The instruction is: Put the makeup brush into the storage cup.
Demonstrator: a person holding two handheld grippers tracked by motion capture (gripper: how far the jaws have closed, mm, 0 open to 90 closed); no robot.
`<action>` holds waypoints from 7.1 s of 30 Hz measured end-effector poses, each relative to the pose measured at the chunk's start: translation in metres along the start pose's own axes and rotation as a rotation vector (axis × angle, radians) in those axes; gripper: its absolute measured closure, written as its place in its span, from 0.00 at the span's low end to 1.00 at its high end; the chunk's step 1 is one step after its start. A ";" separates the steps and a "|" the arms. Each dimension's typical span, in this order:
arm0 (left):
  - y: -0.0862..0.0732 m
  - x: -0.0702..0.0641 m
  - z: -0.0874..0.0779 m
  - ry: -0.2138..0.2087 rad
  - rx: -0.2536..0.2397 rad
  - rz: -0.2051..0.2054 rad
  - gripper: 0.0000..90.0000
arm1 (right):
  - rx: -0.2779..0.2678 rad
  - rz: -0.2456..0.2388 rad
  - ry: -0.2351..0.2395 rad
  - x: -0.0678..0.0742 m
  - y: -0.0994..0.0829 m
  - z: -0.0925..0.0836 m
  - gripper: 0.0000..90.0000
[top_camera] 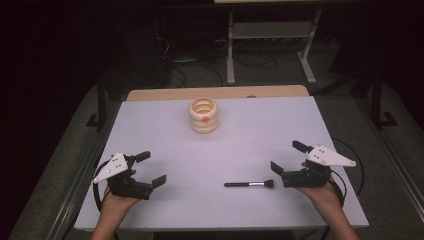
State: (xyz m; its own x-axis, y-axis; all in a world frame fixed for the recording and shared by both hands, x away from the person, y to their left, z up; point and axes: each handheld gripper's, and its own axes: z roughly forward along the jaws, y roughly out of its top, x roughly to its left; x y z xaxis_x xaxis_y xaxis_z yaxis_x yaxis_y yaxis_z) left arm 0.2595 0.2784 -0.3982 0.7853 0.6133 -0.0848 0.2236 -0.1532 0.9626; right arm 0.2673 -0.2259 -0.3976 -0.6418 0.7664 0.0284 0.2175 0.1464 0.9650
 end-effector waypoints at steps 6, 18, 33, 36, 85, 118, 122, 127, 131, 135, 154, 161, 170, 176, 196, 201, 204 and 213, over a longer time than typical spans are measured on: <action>0.000 0.000 0.000 -0.005 -0.002 0.003 0.00 | -0.004 -0.004 0.008 0.000 0.002 0.006 0.00; 0.000 0.001 0.000 -0.016 -0.014 -0.009 0.00 | -0.010 0.016 0.030 -0.001 0.005 0.017 0.00; -0.001 -0.001 0.001 -0.021 -0.013 0.000 0.00 | -0.042 0.019 0.045 -0.002 0.014 0.028 0.00; -0.001 -0.001 0.001 -0.022 -0.016 -0.003 0.00 | -0.046 0.017 0.046 -0.002 0.015 0.029 0.00; 0.001 -0.004 0.003 -0.048 -0.032 0.003 0.00 | -0.086 -0.016 0.116 0.017 0.041 0.067 0.00; 0.001 -0.004 0.001 -0.052 -0.029 0.005 0.00 | -0.050 -0.053 0.187 0.032 0.048 0.086 0.00; 0.001 -0.004 0.001 -0.052 -0.030 0.004 0.00 | -0.024 -0.079 0.193 0.031 0.051 0.084 0.00; 0.001 -0.004 0.001 -0.054 -0.029 0.008 0.00 | 0.006 -0.085 0.193 0.030 0.052 0.082 0.00; 0.001 -0.004 0.002 -0.055 -0.029 0.007 0.00 | 0.022 -0.089 0.192 0.029 0.053 0.080 0.00; 0.001 -0.004 0.001 -0.054 -0.029 0.006 0.00 | 0.053 -0.099 0.190 0.027 0.056 0.076 0.00; 0.000 -0.004 0.001 -0.054 -0.026 0.003 0.00 | 0.176 -0.152 0.186 0.022 0.056 0.075 0.00; 0.001 -0.004 0.002 -0.056 -0.028 0.008 0.00 | 0.222 -0.163 0.200 0.021 0.057 0.075 0.00; 0.001 -0.003 0.001 -0.056 -0.027 0.008 0.00 | 0.244 -0.172 0.207 0.022 0.057 0.074 0.00; 0.001 -0.003 0.001 -0.055 -0.026 0.008 0.00 | 0.270 -0.181 0.222 0.022 0.056 0.075 0.00; 0.001 -0.003 0.001 -0.052 -0.026 0.008 0.00 | 0.393 -0.191 0.263 0.027 0.052 0.078 0.00; 0.001 -0.003 0.001 -0.052 -0.026 0.008 0.00 | 0.422 -0.196 0.274 0.027 0.051 0.078 0.00; 0.001 -0.003 0.001 -0.053 -0.028 0.007 0.00 | 0.444 -0.218 0.282 0.027 0.049 0.080 0.00; 0.000 -0.003 0.001 -0.054 -0.031 0.004 0.00 | 0.520 -0.247 0.317 0.031 0.044 0.083 0.00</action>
State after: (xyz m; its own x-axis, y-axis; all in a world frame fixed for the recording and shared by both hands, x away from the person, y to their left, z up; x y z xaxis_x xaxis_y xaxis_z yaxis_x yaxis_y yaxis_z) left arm 0.2579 0.2760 -0.3977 0.8166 0.5695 -0.0937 0.2028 -0.1312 0.9704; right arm 0.3181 -0.1439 -0.3762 -0.8865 0.4620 -0.0257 0.3122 0.6383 0.7036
